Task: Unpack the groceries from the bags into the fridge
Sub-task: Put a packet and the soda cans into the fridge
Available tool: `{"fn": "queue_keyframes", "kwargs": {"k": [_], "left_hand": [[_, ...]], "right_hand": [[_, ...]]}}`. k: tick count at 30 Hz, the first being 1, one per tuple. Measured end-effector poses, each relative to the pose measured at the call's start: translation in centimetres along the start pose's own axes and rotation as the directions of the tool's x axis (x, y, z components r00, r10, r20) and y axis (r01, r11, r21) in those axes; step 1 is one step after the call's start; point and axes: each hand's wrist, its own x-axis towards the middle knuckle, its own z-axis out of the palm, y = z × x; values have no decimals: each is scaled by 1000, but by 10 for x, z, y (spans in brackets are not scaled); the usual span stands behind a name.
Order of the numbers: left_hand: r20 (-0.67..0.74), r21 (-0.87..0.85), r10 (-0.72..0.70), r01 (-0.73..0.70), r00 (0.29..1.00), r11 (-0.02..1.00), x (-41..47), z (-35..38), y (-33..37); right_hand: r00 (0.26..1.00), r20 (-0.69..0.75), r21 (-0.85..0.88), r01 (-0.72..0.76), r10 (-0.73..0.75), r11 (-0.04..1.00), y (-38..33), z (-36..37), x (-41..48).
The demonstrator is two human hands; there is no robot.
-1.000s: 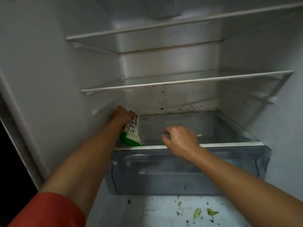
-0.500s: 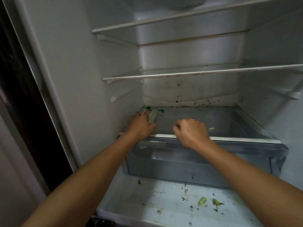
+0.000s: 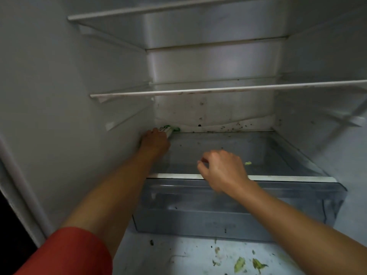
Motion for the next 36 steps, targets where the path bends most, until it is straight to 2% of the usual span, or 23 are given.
{"fn": "queue_keyframes", "kwargs": {"k": [5,10,15,18,22,27,33,36], "left_hand": [[-15,-6,37,-38,999,999,4,4,-5],[-41,91,44,-40,998,995,-20,-4,-2],[-178,91,148,-133,973,987,-88,-25,-1],[-228,84,140,-124,963,989,-144,-41,-7],[-217,101,114,-94,970,991,-231,-52,-14],[-224,46,106,-98,969,994,-359,-51,-19],[-130,56,75,-69,989,996,-513,-46,-41],[-75,97,-4,11,997,995,-590,-48,-77]], "right_hand": [[1000,13,3,-26,26,1000,-2,-1,0],[998,25,-2,-54,54,999,-6,-6,-4],[997,-66,15,-25,26,1000,-11,-16,-20],[996,-87,37,11,-7,999,-16,-22,-48],[989,-111,45,101,-96,994,-30,-32,-103],[981,-39,92,191,-188,977,-65,-50,-185],[943,83,145,309,-322,940,-125,-65,-274],[901,109,193,396,-421,898,-178,-74,-312]]}}
